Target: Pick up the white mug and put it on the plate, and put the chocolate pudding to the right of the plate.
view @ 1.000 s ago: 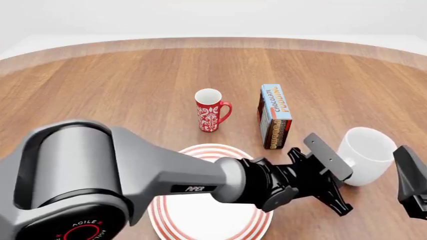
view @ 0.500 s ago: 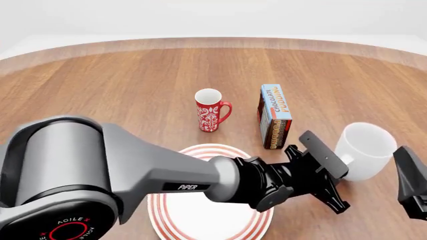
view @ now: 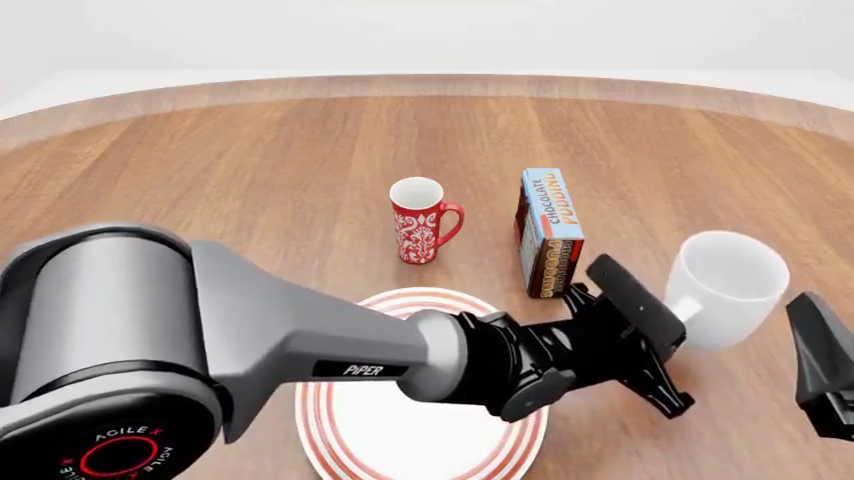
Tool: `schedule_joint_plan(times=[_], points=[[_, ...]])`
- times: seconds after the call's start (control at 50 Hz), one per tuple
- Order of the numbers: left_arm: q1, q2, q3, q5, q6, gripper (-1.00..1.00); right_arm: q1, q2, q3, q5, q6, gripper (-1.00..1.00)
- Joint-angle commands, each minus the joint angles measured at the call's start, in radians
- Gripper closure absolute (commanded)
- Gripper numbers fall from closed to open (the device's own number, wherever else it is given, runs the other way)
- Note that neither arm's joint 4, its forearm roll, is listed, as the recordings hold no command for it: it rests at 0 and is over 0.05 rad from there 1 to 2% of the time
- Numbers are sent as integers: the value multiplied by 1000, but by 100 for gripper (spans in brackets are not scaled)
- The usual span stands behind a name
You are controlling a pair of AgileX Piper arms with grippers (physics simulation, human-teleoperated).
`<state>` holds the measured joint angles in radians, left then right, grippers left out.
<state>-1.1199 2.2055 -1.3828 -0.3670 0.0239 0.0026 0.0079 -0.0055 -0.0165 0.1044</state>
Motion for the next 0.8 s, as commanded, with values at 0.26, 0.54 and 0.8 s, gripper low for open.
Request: schedule_joint_plan(times=[0.26,0.54,0.8], points=[[37,-192,318,-181,2,100,1,3,1,-5,-5,-100],[26,-302,419,-196,-3,100,2,-4,0,2,-9,-100],[20,-411,506,-195,8,100,3,-4,0,1,-12,-100]])
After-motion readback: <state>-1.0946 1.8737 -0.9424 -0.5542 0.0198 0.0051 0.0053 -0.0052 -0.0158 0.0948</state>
